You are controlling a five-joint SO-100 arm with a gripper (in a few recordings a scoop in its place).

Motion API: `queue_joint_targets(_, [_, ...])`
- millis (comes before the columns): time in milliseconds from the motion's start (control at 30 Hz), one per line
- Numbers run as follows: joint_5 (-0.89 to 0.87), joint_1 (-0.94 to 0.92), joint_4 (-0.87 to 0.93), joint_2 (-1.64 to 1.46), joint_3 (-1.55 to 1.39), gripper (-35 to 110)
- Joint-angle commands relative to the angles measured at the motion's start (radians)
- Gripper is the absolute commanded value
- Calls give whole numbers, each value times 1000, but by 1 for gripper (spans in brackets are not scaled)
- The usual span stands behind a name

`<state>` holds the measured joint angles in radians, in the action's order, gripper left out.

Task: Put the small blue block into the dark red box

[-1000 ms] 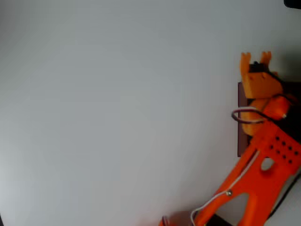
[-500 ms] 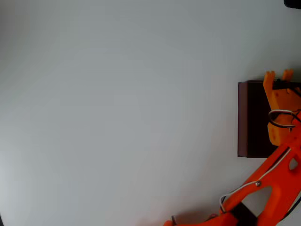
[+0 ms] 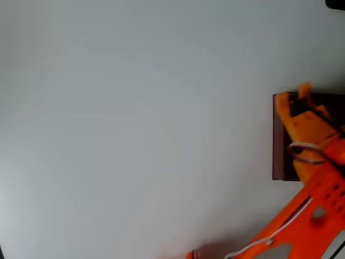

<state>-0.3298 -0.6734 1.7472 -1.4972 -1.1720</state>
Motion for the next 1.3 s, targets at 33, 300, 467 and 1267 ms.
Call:
queue_joint_targets(33, [-6, 110, -86, -494, -376, 6])
queue_joint_targets(300, [97, 453, -252, -1236, -988, 0])
queue_joint_targets(467, [123, 710, -299, -1632, -1285, 0])
queue_joint_targets(1267, [336, 1095, -397, -1859, -1832, 0])
